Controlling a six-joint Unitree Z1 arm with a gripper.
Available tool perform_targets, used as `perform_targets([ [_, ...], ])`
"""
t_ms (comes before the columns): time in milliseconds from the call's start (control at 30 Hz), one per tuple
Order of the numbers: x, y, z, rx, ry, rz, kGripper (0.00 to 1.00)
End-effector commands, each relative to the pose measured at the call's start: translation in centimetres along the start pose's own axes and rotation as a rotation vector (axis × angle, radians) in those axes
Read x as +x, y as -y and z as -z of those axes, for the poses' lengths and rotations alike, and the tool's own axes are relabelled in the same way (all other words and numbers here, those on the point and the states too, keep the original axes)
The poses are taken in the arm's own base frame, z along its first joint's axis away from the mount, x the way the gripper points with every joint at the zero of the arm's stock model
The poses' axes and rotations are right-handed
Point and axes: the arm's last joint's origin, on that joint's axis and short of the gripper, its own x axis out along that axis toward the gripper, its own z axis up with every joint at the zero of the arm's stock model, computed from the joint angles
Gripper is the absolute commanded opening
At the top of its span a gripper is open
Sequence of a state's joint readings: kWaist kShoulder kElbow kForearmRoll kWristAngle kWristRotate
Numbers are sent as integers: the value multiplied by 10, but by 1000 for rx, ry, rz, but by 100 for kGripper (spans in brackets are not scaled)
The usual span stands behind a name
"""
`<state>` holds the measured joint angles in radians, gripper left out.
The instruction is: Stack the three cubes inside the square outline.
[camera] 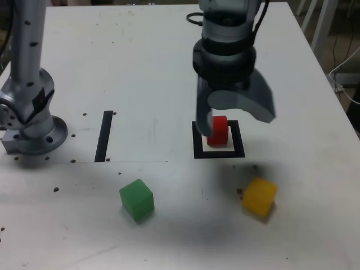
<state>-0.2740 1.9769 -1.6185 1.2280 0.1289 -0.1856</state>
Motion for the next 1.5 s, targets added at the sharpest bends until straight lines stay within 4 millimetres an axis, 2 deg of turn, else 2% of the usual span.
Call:
perform_targets([
  [0, -1, 7, -2, 21, 4, -7, 99],
  [167, -5, 31, -11, 114, 19, -9, 99],
  [367, -5, 51, -22, 330, 13, 7, 98],
  [600, 13, 65, -30, 465, -74, 0, 95],
  [833, 29, 74, -45, 485, -96, 4, 95],
  [1067, 36, 80, -57, 458, -94, 21, 93],
  [1467, 47, 84, -57, 427, -125, 49, 80],
])
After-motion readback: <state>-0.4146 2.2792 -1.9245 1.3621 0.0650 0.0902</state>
